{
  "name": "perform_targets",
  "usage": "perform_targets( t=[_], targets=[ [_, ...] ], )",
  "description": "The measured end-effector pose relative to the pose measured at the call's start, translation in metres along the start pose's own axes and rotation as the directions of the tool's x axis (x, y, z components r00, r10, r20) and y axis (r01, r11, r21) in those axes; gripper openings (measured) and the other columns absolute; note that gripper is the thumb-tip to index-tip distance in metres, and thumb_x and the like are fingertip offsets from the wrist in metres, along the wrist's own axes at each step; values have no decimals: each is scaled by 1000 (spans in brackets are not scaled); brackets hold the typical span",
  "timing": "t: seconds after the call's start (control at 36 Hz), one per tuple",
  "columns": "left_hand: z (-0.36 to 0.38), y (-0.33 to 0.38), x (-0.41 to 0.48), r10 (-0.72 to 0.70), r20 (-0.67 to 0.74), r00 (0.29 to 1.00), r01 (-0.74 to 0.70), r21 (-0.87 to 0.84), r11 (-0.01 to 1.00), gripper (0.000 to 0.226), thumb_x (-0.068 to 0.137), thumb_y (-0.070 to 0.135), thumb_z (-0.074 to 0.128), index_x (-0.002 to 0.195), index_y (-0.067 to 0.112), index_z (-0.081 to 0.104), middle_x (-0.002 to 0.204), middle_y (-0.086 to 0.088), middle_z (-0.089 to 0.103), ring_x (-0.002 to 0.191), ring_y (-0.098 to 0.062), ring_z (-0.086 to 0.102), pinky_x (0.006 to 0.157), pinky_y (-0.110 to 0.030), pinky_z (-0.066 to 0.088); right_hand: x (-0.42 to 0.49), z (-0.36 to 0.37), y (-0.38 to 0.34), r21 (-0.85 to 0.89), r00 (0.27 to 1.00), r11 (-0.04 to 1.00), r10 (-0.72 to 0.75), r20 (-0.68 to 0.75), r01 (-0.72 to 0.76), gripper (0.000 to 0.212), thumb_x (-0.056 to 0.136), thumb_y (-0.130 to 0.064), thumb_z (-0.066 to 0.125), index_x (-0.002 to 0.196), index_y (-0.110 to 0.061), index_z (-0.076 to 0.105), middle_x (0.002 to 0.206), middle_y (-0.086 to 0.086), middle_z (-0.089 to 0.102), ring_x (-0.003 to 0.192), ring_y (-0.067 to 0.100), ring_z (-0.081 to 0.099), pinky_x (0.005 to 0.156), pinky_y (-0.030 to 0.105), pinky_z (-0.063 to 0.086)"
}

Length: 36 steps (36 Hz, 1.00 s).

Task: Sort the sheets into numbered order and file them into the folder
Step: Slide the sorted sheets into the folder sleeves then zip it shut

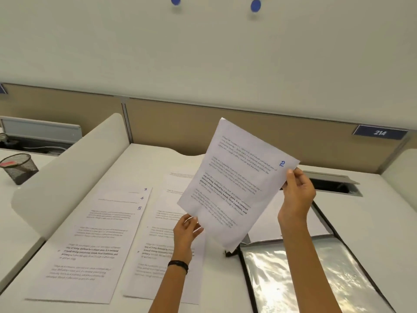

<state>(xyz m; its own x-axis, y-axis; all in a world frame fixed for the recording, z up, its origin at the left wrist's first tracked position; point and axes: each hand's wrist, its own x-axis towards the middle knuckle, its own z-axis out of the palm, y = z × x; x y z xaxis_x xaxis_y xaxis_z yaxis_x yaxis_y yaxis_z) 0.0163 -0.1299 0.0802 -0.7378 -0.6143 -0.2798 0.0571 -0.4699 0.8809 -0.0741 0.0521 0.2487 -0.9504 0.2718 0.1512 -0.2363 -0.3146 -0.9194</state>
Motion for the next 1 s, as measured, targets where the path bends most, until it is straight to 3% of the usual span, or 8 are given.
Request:
perform_targets(
  t=[0.17,0.31,0.39,0.58,0.67,0.72,0.81,1.0],
  targets=[
    [22,-11,-17,-2,27,1000,1,30,1000,11,92,1,57,90,11,61,88,-9,65,79,-19,61,60,-19,55,14,-53,-1,-80,999,996,38,-24,-40,17,94,-8,54,88,-22,62,89,-8,68,76,-2,66,68,16,55],
    [41,-23,-26,-11,38,999,9,49,999,11,92,1,56,91,10,62,93,-8,67,85,-20,63,63,-18,55,28,-103,3,-177,988,974,150,19,-144,12,93,-8,57,101,-16,60,97,-3,68,87,11,66,75,27,58],
    [54,-30,-34,-3,65,998,-1,61,998,12,93,1,56,95,10,63,96,-7,68,85,-17,64,64,-18,55,33,-131,6,-221,971,950,235,41,-221,22,90,-6,60,112,-10,57,95,2,68,83,16,66,72,27,59],
    [84,-49,-48,-8,121,993,-4,97,995,10,91,4,59,98,10,64,97,-9,70,80,-13,70,66,-21,57,33,-181,12,-376,928,886,345,144,-271,4,89,-6,62,89,-9,64,78,4,68,69,18,65,56,18,55],
    [97,-60,-54,-15,122,992,-3,148,989,10,91,6,60,99,11,64,99,-9,70,87,-22,68,66,-22,57,39,-200,16,-441,921,853,368,130,-279,12,87,-8,65,76,-11,61,67,11,63,71,24,63,55,20,56],
    [104,-68,-57,-17,117,993,-5,179,984,10,92,6,60,100,10,64,98,-9,70,87,-24,67,63,-21,56,43,-214,19,-481,920,834,371,126,-271,3,86,-8,66,83,-9,66,72,26,63,74,27,63,55,24,57],
    [113,-79,-61,-9,121,993,-18,225,974,13,91,5,60,104,6,64,100,-11,70,85,-22,68,67,-22,57,51,-234,24,-538,924,801,369,102,-261,20,85,-9,68,104,-2,66,86,18,69,77,28,67,55,26,57],
    [136,-102,-69,-53,149,987,9,281,960,10,94,6,56,102,3,61,95,-14,68,72,-18,68,62,-22,57,69,-269,28,-580,939,775,341,49,-251,26,83,-11,70,103,5,65,90,16,70,72,26,67,52,24,56]
  ],
)
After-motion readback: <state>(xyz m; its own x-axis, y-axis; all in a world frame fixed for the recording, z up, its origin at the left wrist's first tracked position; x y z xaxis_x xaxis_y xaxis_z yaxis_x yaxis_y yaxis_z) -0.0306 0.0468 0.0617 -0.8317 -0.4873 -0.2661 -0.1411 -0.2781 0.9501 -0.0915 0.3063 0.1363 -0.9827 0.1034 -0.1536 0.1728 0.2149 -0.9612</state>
